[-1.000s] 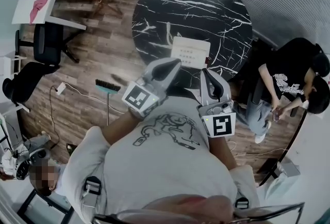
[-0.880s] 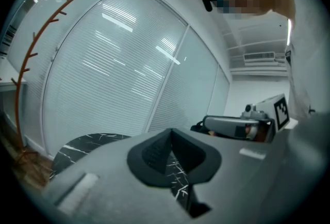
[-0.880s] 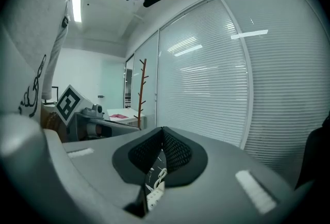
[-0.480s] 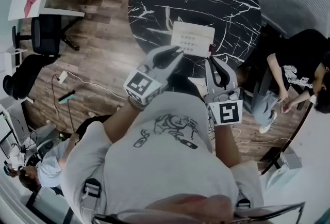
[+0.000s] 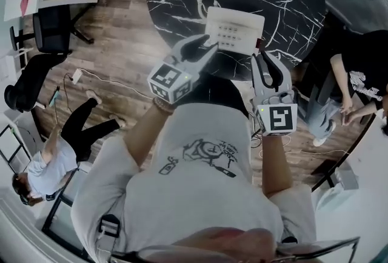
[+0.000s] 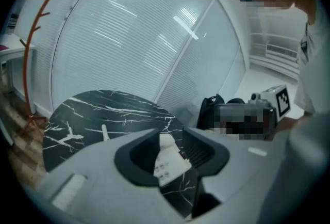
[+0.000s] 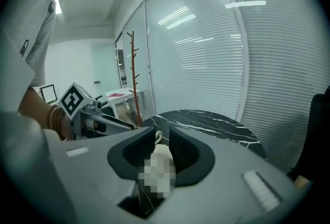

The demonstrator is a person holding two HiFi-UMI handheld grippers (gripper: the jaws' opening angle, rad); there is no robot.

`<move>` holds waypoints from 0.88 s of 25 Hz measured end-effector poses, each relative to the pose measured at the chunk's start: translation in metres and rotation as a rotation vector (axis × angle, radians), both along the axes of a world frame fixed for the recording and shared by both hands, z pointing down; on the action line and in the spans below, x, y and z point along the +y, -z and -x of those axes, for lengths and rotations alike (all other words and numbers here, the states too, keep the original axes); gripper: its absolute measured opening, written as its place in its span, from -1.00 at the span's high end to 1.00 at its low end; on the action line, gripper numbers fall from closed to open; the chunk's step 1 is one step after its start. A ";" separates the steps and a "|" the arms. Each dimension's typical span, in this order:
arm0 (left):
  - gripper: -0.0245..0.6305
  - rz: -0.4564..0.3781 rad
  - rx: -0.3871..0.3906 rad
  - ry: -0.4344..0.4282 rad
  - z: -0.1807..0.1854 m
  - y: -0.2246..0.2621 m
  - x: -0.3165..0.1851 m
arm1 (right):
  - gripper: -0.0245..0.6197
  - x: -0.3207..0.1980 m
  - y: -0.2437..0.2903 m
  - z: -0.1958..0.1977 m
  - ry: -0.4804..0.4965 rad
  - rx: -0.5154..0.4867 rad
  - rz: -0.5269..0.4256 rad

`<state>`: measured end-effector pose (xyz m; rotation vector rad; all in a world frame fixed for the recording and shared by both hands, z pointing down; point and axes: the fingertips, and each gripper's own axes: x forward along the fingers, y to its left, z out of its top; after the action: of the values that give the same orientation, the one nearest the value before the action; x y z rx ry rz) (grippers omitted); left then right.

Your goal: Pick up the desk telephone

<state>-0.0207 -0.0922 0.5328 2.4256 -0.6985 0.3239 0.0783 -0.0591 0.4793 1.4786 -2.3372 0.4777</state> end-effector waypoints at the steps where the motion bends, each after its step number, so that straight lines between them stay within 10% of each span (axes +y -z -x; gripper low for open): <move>1: 0.48 0.014 -0.006 0.001 0.000 -0.009 -0.001 | 0.65 -0.002 -0.008 -0.001 0.003 0.005 0.011; 22: -0.06 0.325 -0.079 0.015 -0.001 -0.179 -0.016 | 0.19 -0.019 -0.181 -0.040 -0.049 0.001 0.241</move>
<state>-0.0198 -0.1084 0.7113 2.1077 -0.6431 0.4896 0.1181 -0.0785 0.6605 1.4233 -2.1575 0.7432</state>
